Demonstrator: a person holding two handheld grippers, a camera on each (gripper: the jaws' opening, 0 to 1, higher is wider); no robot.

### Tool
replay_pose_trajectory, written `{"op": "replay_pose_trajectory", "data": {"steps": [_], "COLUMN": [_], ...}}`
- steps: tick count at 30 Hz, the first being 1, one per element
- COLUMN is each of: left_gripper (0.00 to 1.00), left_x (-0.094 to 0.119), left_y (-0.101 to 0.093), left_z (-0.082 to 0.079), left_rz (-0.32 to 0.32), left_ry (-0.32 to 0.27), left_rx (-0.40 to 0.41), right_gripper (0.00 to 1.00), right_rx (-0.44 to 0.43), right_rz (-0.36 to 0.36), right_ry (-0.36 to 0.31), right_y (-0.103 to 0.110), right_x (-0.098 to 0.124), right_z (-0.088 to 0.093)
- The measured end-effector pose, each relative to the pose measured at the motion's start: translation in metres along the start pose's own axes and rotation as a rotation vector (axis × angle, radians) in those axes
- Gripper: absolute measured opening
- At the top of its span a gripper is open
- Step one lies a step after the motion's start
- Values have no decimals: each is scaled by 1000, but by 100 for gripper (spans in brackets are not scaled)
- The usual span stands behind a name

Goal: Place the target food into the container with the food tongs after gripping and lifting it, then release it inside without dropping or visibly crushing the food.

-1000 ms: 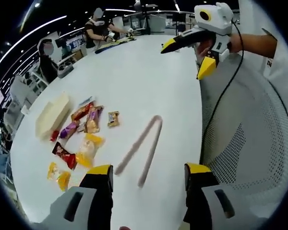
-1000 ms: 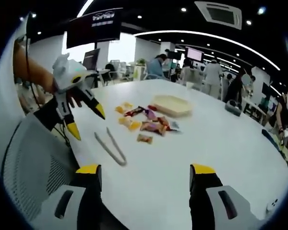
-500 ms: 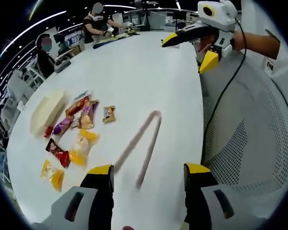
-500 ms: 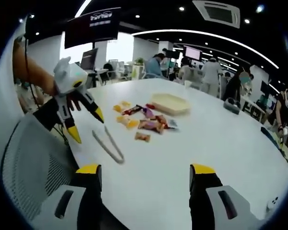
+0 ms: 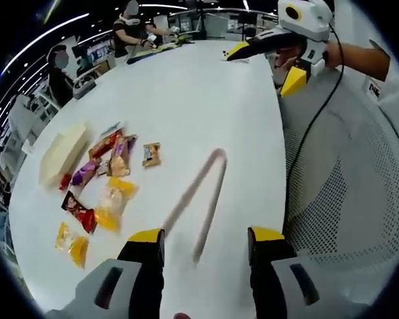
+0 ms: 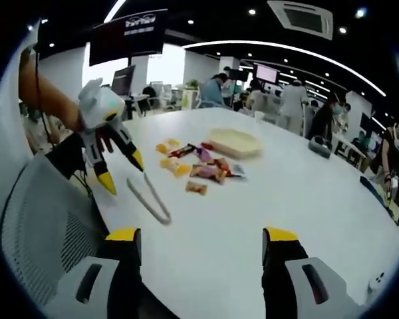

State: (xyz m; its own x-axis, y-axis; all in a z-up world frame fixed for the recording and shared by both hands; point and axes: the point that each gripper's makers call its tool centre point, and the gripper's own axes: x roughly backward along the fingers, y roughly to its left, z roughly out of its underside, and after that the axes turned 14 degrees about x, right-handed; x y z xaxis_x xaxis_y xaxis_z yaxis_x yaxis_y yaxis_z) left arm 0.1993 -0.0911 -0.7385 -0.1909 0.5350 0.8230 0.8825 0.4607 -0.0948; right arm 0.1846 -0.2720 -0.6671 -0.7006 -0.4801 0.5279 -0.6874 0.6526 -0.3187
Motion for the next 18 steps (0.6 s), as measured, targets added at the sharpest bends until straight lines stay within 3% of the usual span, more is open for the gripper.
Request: {"op": "replay_pose_trajectory", "data": {"steps": [6,12,18], "left_gripper": [36,12,16], "left_x": [-1,1,-2], "left_y": [-2,-14,-8], "left_z": [7,3,6], "left_rz": [10,82,65], "left_ry": [44,30,51], "left_rx": [-67,-87,-103], "right_gripper": [75,75,75], "right_rx": [-3,-4,-7], "right_rz": [11,25,27], "right_ry": [-4,-15,-11], "right_y": [-3,-4,-2], "right_x": [-1,2,5], "right_z": [0,-1,2]}}
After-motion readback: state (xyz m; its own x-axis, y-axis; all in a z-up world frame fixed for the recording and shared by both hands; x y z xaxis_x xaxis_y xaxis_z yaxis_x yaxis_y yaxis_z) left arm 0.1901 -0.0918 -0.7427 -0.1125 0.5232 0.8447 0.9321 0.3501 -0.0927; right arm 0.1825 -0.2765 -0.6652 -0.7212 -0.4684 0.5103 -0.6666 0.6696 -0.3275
